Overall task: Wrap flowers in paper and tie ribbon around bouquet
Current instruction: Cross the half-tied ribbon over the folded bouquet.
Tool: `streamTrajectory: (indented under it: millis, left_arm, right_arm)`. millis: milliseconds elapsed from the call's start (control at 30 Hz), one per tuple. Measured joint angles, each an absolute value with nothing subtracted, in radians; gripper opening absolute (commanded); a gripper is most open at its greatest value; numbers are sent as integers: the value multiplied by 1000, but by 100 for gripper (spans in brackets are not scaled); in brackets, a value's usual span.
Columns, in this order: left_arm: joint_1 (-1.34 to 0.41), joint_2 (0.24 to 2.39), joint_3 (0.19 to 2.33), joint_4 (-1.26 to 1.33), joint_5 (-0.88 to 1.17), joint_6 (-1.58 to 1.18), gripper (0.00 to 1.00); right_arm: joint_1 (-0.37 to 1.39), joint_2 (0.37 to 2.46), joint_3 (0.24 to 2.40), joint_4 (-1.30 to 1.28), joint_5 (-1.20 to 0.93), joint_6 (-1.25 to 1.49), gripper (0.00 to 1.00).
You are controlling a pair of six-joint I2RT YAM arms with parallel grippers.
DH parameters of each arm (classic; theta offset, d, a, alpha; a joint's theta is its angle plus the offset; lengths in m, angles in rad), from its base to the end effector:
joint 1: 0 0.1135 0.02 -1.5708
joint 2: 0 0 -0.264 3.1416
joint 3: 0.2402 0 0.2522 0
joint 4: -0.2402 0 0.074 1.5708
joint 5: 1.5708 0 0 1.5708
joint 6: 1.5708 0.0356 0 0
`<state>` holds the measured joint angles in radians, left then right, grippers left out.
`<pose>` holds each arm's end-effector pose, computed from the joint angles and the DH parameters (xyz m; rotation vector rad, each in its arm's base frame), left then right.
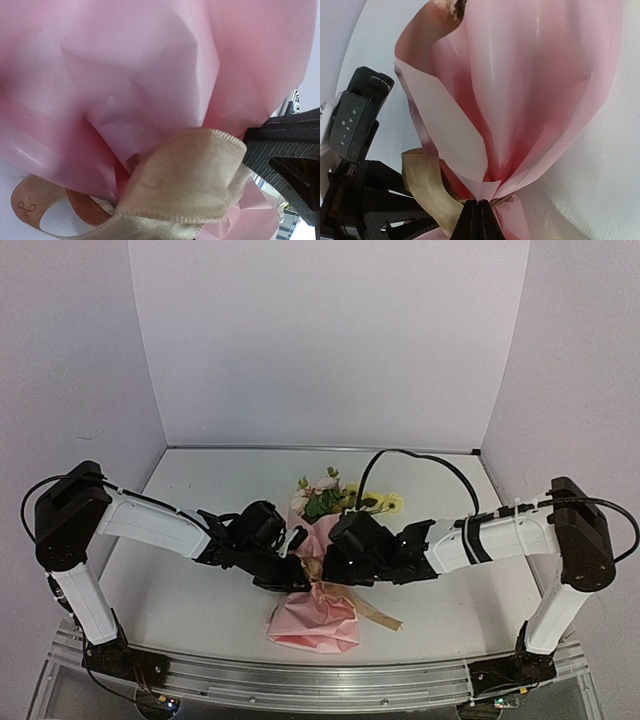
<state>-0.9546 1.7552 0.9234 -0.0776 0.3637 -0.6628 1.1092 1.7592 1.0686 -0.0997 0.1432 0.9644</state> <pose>0.1883 -0.2878 0.1477 0.5726 2.7005 -1.0340 0.1708 0.3320 0.1854 -0.1078 2.5102 0.7976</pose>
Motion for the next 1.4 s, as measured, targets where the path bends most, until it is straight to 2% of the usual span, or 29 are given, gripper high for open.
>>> streamTrajectory:
  millis: [833,1400]
  left_arm:
    - [-955,1755,924,-78,363,-660,9]
    - [-955,1755,924,-79,363,-658,9]
  right_arm:
    - [1111,1752,1117,-133,124,924,0]
    - [1096,1672,1068,-169,201,956,0]
